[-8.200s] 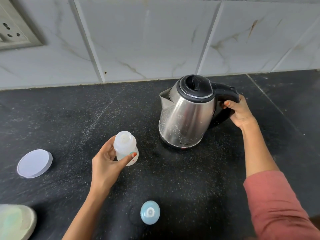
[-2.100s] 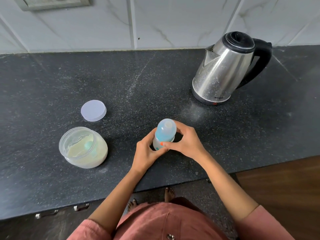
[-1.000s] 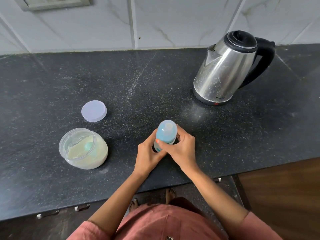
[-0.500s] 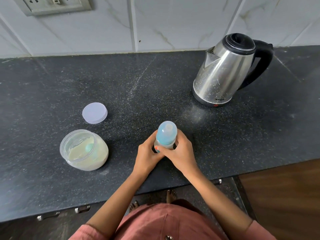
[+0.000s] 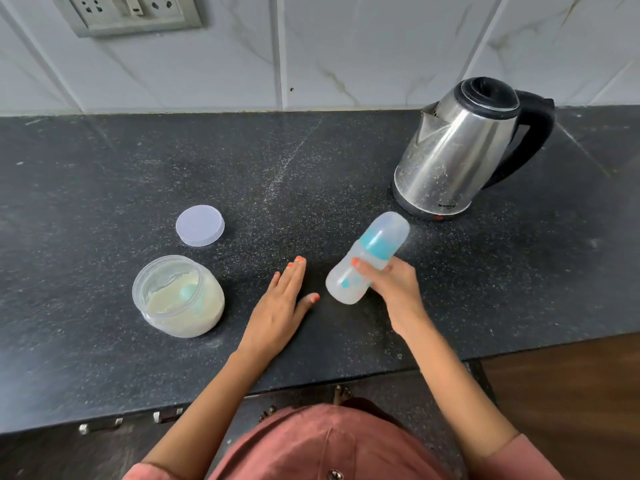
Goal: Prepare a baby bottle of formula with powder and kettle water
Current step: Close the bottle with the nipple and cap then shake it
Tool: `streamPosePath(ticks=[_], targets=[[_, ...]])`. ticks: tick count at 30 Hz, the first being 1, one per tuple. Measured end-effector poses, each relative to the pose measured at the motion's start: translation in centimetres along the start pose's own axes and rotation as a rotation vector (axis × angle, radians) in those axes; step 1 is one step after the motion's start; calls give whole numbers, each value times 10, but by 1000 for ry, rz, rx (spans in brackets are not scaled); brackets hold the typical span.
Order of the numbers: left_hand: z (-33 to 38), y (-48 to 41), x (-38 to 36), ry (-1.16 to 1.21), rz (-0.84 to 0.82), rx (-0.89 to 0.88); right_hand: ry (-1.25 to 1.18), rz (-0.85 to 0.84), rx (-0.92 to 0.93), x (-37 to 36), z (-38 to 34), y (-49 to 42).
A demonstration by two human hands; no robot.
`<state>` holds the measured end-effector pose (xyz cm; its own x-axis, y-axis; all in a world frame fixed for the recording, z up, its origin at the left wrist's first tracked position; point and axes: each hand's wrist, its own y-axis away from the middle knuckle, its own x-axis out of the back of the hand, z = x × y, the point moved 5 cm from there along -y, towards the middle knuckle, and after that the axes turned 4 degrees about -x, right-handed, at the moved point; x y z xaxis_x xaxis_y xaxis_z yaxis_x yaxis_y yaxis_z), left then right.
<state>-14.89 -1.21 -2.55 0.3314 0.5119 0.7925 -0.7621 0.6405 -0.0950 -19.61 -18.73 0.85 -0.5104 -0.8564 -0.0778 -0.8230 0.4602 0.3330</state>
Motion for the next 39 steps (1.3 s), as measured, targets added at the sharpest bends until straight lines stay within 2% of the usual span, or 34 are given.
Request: streamPosePath(ticks=[3, 6, 9, 14, 16, 18, 20, 22, 24, 27, 29, 32, 33, 34, 37, 38, 39], targets=[[-7, -6, 3, -29, 55, 74, -304, -24, -151, 10, -8, -3], [-11, -16, 1, -99, 59, 110, -498, -24, -213, 14, -16, -1], [-11, -25, -3, -165, 47, 123, -555, -102, -290, 8, -17, 7], [-12, -28, -10, -294, 49, 132, -473, -267, -438, -6, -8, 27], [-12, -30, -12, -330, 63, 123, -413, -270, -376, -1, -18, 26], [-12, -32, -13, -350, 66, 122, -413, -176, -227, 13, -31, 15], [-12, -32, -15, -373, 56, 124, -521, -40, -99, 25, -43, 5], [-13, -31, -16, -379, 52, 127, -674, 34, -56, 28, -39, 3], [-14, -30, -17, -383, 54, 131, -571, -3, -110, 19, -24, 11], [-15, -30, -17, -381, 52, 133, -121, -157, -144, 3, -5, 32], [-16, -32, -16, -384, 57, 128, -139, -172, -109, 0, -10, 31], [-16, -31, -16, -389, 63, 128, -421, -62, -38, 5, -26, 17], [-16, -30, -17, -389, 64, 129, -441, -46, -18, 6, -27, 15], [-17, -29, -17, -387, 64, 132, -400, -61, -9, 5, -28, 17], [-17, -27, -18, -385, 64, 136, 22, -209, -22, -6, -17, 32], [-17, -29, -18, -385, 65, 133, 78, -238, -25, -7, -16, 34], [-17, -30, -17, -383, 68, 128, 28, -228, -15, -4, -18, 32]])
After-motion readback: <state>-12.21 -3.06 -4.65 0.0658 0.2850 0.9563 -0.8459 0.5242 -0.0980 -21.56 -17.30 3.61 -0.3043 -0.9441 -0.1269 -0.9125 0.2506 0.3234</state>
